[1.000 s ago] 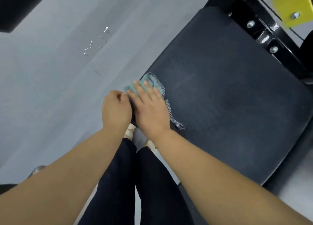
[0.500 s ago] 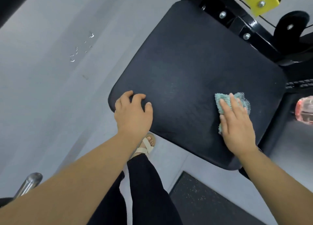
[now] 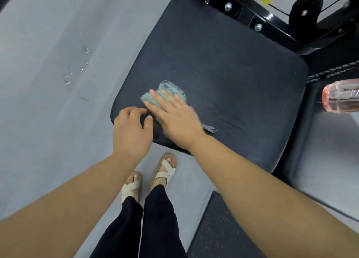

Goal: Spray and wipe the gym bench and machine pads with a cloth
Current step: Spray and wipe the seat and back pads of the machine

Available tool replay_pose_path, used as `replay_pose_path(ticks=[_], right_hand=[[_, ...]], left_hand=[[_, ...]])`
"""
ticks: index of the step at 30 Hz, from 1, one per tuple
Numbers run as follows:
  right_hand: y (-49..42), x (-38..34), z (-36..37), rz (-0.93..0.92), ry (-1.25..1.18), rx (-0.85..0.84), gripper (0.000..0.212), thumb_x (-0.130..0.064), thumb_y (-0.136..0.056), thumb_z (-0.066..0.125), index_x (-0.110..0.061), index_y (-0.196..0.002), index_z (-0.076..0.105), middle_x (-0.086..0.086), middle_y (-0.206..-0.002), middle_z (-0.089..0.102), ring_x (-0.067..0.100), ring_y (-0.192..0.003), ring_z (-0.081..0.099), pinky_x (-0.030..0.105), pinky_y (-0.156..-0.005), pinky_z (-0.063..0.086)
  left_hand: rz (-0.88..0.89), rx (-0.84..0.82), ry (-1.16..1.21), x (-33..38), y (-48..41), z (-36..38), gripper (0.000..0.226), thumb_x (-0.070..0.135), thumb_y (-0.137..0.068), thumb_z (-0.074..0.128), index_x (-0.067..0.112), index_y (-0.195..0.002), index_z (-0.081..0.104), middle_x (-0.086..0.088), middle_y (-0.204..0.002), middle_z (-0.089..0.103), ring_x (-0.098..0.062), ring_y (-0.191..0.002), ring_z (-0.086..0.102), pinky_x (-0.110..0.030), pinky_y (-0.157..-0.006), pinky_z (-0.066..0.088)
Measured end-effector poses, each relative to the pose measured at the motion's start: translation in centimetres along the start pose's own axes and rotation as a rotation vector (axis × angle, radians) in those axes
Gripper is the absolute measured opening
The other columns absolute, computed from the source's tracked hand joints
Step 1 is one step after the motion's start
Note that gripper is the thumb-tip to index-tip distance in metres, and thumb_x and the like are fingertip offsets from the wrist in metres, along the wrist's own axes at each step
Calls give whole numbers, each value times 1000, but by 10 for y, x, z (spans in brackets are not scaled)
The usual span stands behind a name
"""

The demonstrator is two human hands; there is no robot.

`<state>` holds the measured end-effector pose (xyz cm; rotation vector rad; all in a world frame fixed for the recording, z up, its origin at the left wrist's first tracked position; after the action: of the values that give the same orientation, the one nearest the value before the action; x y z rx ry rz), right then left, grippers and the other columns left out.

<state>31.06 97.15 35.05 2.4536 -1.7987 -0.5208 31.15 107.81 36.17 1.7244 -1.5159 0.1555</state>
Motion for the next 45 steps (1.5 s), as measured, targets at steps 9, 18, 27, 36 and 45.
replay_pose_path(ticks=[9, 18, 27, 36, 45], right_hand=[[64, 134, -43, 741, 59, 194, 47, -20, -100, 31, -15, -146, 31, 9, -156, 20, 35, -143, 14, 46, -116, 7], [-78, 8, -6, 329, 56, 105, 54, -24, -101, 32, -18, -151, 11, 0, -159, 0, 28, -145, 2, 40, -116, 1], [-38, 123, -46, 543, 22, 158, 49, -23, -101, 35, -11, -147, 26, 10, -157, 13, 27, -143, 16, 39, -117, 10], [-96, 0, -3, 373, 129, 29, 56, -33, -102, 26, -16, -151, 6, 6, -159, 1, 27, -145, 0, 41, -116, 1], [92, 47, -4, 399, 41, 192, 46, -26, -93, 35, -13, -135, 50, 10, -146, 40, 33, -130, 42, 48, -107, 34]], left_hand=[[-14, -133, 74, -12, -10, -9, 33, 27, -94, 48, 19, -126, 54, 1, -136, 43, -19, -127, 36, -32, -108, 30], [-93, 3, 104, -44, -11, -22, 45, 22, -94, 49, 15, -138, 43, -2, -141, 33, -22, -130, 31, -36, -111, 28], [-195, -94, 188, -45, -19, -13, 60, 32, -94, 47, 16, -148, 25, 4, -143, 23, -20, -130, 31, -38, -111, 30], [-245, -45, 360, -49, -17, -18, 47, 27, -97, 39, 18, -144, 35, 5, -143, 27, -13, -131, 33, -29, -108, 28], [-160, -108, 188, -6, 24, 2, 42, 27, -96, 38, 15, -135, 46, -4, -144, 34, -27, -135, 27, -35, -112, 22]])
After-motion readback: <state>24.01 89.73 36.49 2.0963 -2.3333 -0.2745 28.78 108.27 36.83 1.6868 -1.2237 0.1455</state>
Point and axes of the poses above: each hand's wrist, its own y-axis away from the middle knuckle, its own z-axis out of the palm, x = y × z, the point moved 8 cm from there along -y, towards the middle knuckle
